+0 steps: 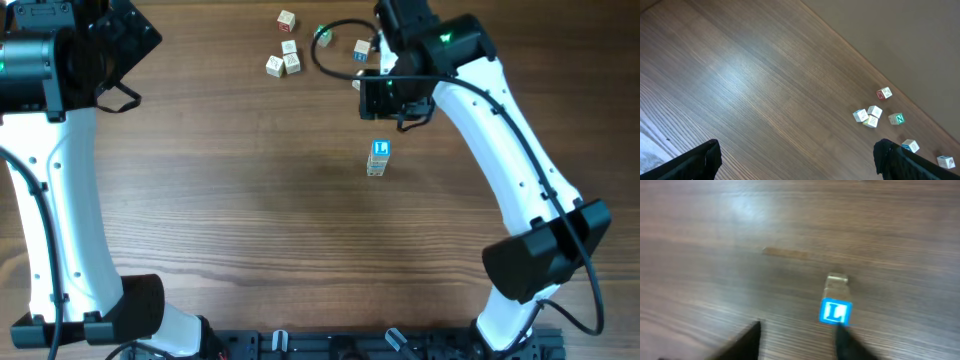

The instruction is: Form a tower

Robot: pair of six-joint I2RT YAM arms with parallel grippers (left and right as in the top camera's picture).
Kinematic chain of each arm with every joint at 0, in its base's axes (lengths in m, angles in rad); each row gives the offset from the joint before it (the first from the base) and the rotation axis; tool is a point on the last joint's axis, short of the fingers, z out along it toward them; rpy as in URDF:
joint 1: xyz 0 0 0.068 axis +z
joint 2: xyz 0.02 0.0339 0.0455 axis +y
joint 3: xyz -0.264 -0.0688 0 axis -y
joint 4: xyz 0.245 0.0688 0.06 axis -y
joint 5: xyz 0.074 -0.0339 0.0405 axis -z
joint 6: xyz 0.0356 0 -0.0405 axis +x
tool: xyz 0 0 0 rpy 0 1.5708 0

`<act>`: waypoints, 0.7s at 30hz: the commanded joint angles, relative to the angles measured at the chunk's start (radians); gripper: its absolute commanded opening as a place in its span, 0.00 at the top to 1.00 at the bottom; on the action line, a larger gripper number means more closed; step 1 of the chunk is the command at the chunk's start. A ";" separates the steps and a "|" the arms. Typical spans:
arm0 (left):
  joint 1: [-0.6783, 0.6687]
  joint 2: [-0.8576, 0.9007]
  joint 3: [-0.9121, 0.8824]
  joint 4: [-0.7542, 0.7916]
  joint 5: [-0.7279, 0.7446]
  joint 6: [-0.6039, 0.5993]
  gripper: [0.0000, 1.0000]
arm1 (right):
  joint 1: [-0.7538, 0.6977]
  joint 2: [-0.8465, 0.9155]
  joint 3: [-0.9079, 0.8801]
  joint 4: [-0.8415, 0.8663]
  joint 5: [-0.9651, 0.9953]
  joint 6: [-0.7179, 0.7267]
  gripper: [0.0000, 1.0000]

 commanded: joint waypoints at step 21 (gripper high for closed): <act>0.005 -0.018 0.010 0.002 -0.016 -0.014 0.00 | 0.381 -0.001 -0.546 0.359 0.329 -0.064 0.95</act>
